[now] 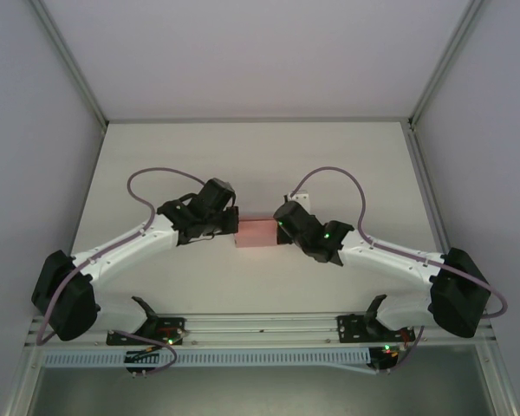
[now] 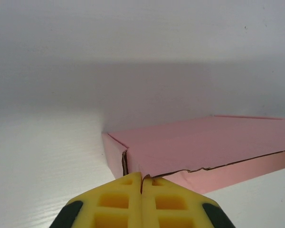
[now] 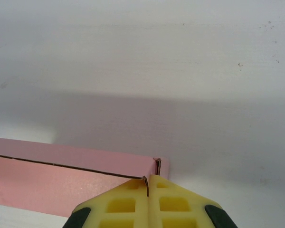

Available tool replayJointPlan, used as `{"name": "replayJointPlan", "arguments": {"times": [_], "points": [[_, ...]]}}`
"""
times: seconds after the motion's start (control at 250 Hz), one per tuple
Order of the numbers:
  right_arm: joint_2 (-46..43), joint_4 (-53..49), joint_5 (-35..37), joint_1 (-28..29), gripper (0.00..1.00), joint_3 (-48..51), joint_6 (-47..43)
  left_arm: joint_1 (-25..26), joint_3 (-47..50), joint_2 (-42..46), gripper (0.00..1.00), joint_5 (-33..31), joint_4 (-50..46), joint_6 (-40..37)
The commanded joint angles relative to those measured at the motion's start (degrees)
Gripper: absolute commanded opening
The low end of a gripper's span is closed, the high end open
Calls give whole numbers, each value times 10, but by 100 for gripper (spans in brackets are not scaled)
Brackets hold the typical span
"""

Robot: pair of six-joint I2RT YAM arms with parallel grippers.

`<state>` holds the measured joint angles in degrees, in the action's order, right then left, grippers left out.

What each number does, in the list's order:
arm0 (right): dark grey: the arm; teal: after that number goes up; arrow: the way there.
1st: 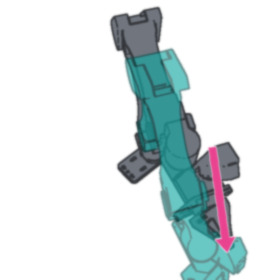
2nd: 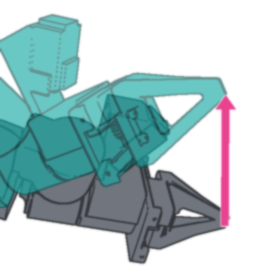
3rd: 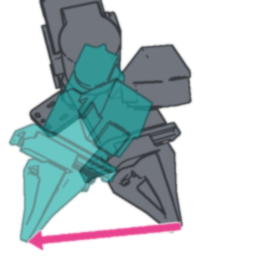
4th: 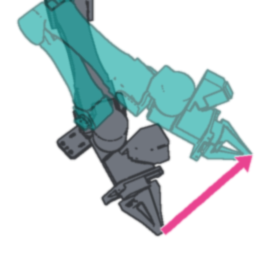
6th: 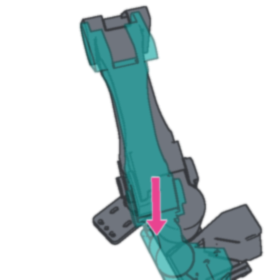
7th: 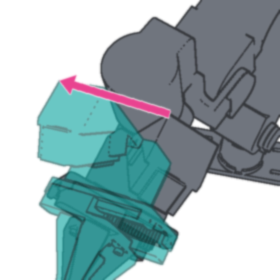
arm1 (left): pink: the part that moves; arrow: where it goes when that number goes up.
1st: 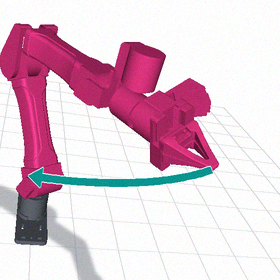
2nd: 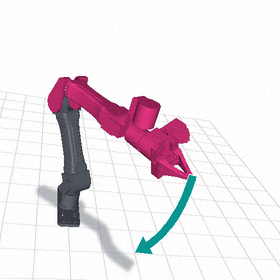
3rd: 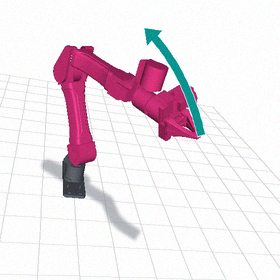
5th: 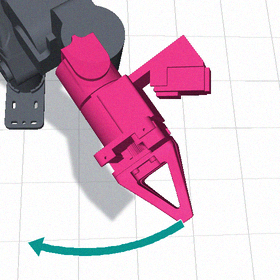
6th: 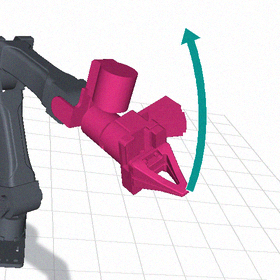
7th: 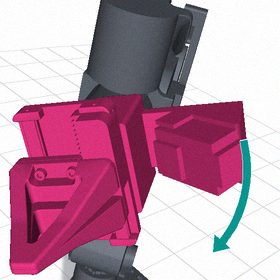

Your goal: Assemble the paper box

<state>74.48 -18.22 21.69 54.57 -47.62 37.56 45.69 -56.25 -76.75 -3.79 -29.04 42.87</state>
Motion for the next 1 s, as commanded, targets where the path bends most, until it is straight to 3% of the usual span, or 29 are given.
{"name": "replayJointPlan", "arguments": {"times": [0.0, 0.371, 0.503, 0.663, 0.799, 0.922, 0.994], "points": [[3, -9, -23, 12, 0, 21, 0, 3, 40, -4, 0, 1, 7, -25], [-24, 203, -59, 30, 0, 147, -121, 44, 240, 69, 0, -47, 189, -92], [-23, 236, -58, 37, 0, 177, -130, 54, 283, 96, 0, -52, 233, -97], [-35, 235, -61, 40, 7, 176, -118, 66, 286, 94, 0, -76, 227, -94], [-65, 210, -85, 41, 36, 150, -113, 76, 275, 83, 0, -91, 228, -93], [-91, 189, -92, 41, 80, 139, -105, 86, 265, 80, 0, -108, 222, -87], [-100, 189, -94, 41, 98, 142, -99, 90, 262, 82, 0, -114, 221, -91]]}}
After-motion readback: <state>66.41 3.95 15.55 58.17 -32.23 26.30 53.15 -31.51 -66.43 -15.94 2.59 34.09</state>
